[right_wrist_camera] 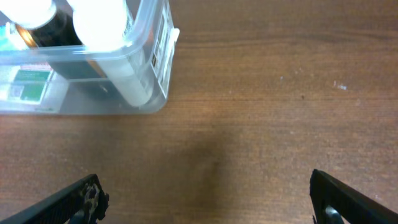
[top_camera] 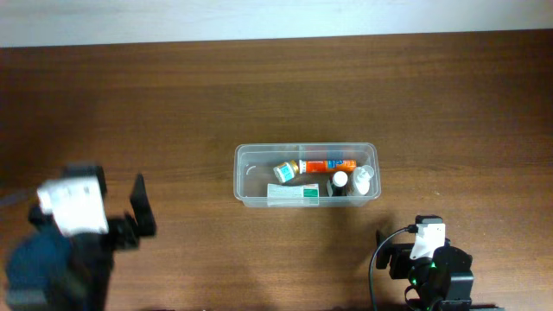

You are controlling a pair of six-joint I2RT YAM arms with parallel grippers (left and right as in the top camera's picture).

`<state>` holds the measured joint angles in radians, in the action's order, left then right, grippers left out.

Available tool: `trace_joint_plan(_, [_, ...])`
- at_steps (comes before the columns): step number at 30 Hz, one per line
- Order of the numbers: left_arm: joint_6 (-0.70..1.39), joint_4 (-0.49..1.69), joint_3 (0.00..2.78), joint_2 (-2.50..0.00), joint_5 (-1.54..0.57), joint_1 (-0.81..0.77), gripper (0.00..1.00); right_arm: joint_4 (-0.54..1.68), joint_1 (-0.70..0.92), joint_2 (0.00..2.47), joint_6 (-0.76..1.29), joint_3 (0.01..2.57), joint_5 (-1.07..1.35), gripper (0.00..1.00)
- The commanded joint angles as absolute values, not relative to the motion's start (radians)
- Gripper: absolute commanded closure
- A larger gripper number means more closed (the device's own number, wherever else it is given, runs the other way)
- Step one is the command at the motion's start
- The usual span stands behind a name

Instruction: Pack container

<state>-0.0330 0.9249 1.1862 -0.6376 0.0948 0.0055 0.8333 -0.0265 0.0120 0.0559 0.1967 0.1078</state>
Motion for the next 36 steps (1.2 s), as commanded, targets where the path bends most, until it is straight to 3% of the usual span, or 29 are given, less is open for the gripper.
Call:
trace_joint_plan(1, [-0.038,0.822,0.894,-0.443,-0.012,0.038,0.01,0.829,-0.035,0.004,0.060,0.192,0.117,0.02])
trace_joint_plan(7, [-0.037,0.741,0.599,-0.254,-0.121,0.092,0.01,0.829,-0.035,0.004,0.060,0.192,0.117,0.02])
trace_joint_plan(18, [-0.037,0.669,0.311,-0.059,-0.136,0.092,0.01,0.830,-0.035,0.004,0.060,0.192,0.117,0.02])
trace_joint_plan(36, [-0.038,0.603,0.157,-0.006,-0.132,0.015,0.01,0.829,-0.035,0.004,0.060,0.192,0.117,0.02])
